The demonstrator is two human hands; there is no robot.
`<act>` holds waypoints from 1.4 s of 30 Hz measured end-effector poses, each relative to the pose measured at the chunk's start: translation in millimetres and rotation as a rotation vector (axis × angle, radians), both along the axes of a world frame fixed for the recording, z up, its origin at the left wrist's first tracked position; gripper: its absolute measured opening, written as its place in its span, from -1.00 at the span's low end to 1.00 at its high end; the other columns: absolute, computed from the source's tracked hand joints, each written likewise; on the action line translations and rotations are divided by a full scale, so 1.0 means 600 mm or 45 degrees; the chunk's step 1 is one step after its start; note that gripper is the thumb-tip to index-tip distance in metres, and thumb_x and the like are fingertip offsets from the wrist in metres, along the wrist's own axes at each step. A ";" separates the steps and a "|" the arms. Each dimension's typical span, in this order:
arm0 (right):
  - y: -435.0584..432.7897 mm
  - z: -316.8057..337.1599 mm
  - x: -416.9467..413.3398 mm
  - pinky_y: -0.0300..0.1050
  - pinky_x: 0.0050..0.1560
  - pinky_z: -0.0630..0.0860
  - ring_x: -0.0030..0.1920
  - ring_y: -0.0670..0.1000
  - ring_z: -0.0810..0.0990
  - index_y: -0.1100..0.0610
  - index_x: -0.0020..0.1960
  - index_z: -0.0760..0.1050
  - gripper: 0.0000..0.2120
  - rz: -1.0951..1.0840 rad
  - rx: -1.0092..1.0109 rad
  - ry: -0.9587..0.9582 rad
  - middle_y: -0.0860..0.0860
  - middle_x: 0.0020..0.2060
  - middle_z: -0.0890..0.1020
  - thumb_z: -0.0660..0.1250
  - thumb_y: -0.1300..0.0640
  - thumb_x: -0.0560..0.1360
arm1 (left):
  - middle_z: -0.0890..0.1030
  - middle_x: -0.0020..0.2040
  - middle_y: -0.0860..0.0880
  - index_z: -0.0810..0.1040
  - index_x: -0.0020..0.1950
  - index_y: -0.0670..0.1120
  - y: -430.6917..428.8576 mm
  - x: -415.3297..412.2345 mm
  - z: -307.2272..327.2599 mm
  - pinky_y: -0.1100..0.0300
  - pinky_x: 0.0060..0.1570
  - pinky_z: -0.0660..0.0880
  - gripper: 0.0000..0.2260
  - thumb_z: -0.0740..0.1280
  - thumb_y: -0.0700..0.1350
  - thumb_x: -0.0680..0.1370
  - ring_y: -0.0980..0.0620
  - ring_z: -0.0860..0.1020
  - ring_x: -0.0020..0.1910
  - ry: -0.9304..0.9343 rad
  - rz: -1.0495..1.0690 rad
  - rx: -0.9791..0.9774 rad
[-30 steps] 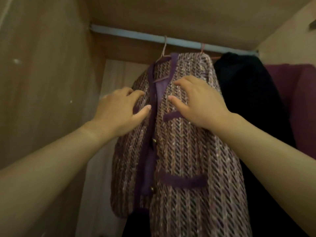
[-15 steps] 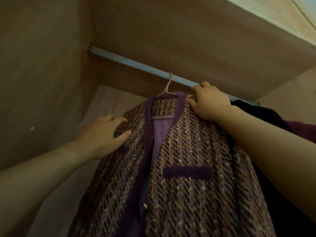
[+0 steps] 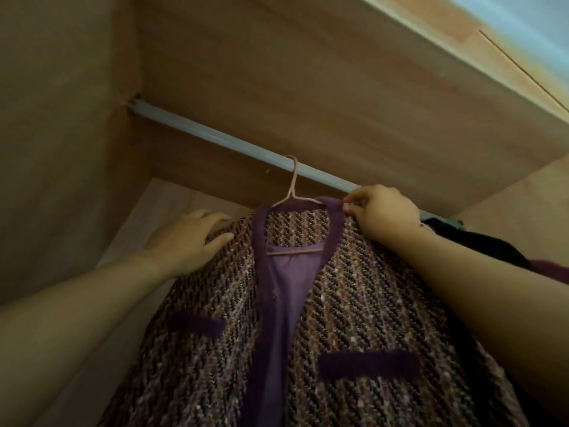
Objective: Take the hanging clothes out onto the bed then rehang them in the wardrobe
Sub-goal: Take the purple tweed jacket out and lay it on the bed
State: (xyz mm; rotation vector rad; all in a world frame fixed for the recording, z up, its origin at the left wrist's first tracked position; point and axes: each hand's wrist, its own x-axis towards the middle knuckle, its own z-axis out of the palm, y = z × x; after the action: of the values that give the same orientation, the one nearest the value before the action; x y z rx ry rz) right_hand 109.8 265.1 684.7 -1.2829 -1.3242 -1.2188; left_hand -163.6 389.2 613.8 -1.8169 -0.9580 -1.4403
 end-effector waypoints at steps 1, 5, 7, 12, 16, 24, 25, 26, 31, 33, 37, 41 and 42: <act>0.002 0.004 0.004 -0.13 -0.25 0.43 -0.07 0.07 0.57 -0.13 0.01 0.57 -0.86 -0.009 0.051 -0.002 -0.04 -0.06 0.64 0.27 -0.08 0.52 | 0.38 0.39 -0.04 0.31 0.42 0.06 0.002 0.008 0.008 0.03 0.22 0.39 -0.51 0.08 0.25 0.56 -0.06 0.38 0.32 -0.023 -0.033 0.012; 0.006 0.013 0.019 -0.13 -0.27 0.42 -0.06 0.09 0.58 -0.13 0.01 0.58 -0.85 -0.024 0.199 0.014 -0.02 -0.04 0.65 0.26 -0.06 0.53 | 0.39 0.38 -0.05 0.35 0.40 0.02 0.008 0.041 0.035 0.08 0.21 0.37 -0.56 0.13 0.17 0.58 -0.05 0.38 0.32 -0.118 -0.188 0.068; 0.015 0.004 0.025 -0.12 -0.25 0.45 -0.03 0.08 0.58 -0.14 0.03 0.58 -0.84 -0.006 0.219 -0.025 -0.04 -0.03 0.65 0.25 -0.06 0.53 | 0.39 0.38 -0.06 0.36 0.40 0.00 0.008 0.052 0.043 0.05 0.23 0.37 -0.56 0.15 0.16 0.58 -0.07 0.38 0.33 -0.159 -0.216 0.111; 0.040 -0.060 0.060 -0.22 -0.40 0.33 -0.06 0.00 0.60 -0.15 0.03 0.60 -0.84 0.115 0.302 -0.008 -0.12 -0.05 0.67 0.26 -0.06 0.53 | 0.39 0.38 -0.06 0.36 0.40 0.00 0.025 0.065 0.041 0.08 0.24 0.35 -0.58 0.17 0.13 0.58 -0.06 0.37 0.33 -0.156 -0.239 0.169; 0.052 -0.049 0.067 -0.18 -0.36 0.39 -0.04 0.02 0.59 -0.14 0.05 0.59 -0.83 0.127 0.302 -0.007 -0.09 -0.03 0.67 0.25 -0.05 0.54 | 0.38 0.40 -0.06 0.35 0.41 0.00 0.039 0.073 0.045 0.10 0.27 0.31 -0.58 0.18 0.11 0.59 -0.06 0.35 0.36 -0.101 -0.224 0.142; 0.047 -0.042 0.075 -0.16 -0.36 0.28 -0.01 0.09 0.59 -0.11 0.09 0.59 -0.81 0.180 0.518 -0.057 -0.04 0.02 0.66 0.26 -0.02 0.53 | 0.33 0.39 -0.10 0.33 0.41 0.03 0.041 0.071 0.048 -0.01 0.27 0.34 -0.58 0.19 0.12 0.57 -0.14 0.33 0.35 -0.207 -0.214 0.258; 0.049 -0.049 0.082 -0.17 -0.35 0.26 -0.02 0.07 0.59 -0.12 0.08 0.60 -0.81 0.197 0.533 -0.058 -0.05 0.01 0.66 0.27 -0.02 0.53 | 0.32 0.38 -0.10 0.33 0.41 0.04 0.038 0.070 0.046 -0.02 0.26 0.33 -0.57 0.20 0.12 0.56 -0.15 0.33 0.34 -0.235 -0.194 0.301; 0.049 -0.056 0.090 -0.18 -0.34 0.28 -0.02 0.06 0.60 -0.12 0.08 0.60 -0.82 0.221 0.542 -0.046 -0.05 0.00 0.67 0.28 -0.03 0.52 | 0.31 0.38 -0.11 0.31 0.42 0.04 0.035 0.070 0.045 -0.04 0.27 0.31 -0.56 0.21 0.13 0.56 -0.16 0.31 0.34 -0.255 -0.161 0.326; 0.035 -0.118 0.118 -0.15 -0.20 0.45 -0.03 -0.01 0.61 -0.14 0.03 0.61 -0.84 0.365 0.493 0.006 -0.12 -0.07 0.67 0.33 -0.02 0.49 | 0.41 0.35 -0.09 0.27 0.43 0.14 0.017 0.067 0.027 -0.05 0.25 0.32 -0.54 0.13 0.24 0.56 -0.16 0.35 0.32 -0.102 -0.070 0.261; 0.031 -0.154 0.132 -0.15 -0.15 0.47 -0.05 -0.08 0.60 -0.16 0.00 0.62 -0.86 0.439 0.419 0.025 -0.20 -0.15 0.63 0.35 -0.01 0.47 | 0.49 0.27 -0.09 0.29 0.37 0.18 0.009 0.065 -0.005 0.00 0.15 0.39 -0.52 0.07 0.33 0.51 -0.15 0.44 0.24 0.025 -0.045 0.207; 0.029 -0.244 0.165 0.00 -0.03 0.56 -0.11 -0.06 0.62 -0.13 -0.01 0.63 -0.84 0.572 0.238 0.009 -0.13 -0.15 0.66 0.36 -0.01 0.43 | 0.54 0.17 0.01 0.36 0.28 0.17 -0.021 0.078 -0.138 0.13 -0.12 0.37 -0.53 0.05 0.35 0.46 -0.07 0.52 0.08 0.012 -0.085 0.162; 0.017 -0.339 0.172 -0.09 -0.11 0.52 -0.16 -0.03 0.60 -0.05 0.03 0.63 -0.82 0.557 0.094 -0.034 -0.07 -0.20 0.64 0.36 0.01 0.44 | 0.55 0.14 0.05 0.41 0.24 0.18 -0.051 0.088 -0.281 0.16 -0.15 0.37 -0.57 0.07 0.32 0.47 0.01 0.51 0.07 -0.068 -0.137 0.000; 0.013 -0.362 0.171 -0.12 -0.12 0.51 -0.16 -0.03 0.60 -0.03 0.03 0.63 -0.82 0.550 0.062 -0.030 -0.07 -0.20 0.63 0.37 0.03 0.44 | 0.55 0.12 0.05 0.42 0.24 0.17 -0.057 0.088 -0.309 0.15 -0.15 0.38 -0.58 0.08 0.31 0.48 0.00 0.51 0.07 -0.076 -0.133 -0.035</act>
State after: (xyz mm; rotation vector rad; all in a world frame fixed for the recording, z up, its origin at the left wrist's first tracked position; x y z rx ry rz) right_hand 212.6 273.2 467.3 -0.8879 -1.4845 -0.9562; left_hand -110.6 355.3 428.5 -1.8776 -0.9283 -1.5599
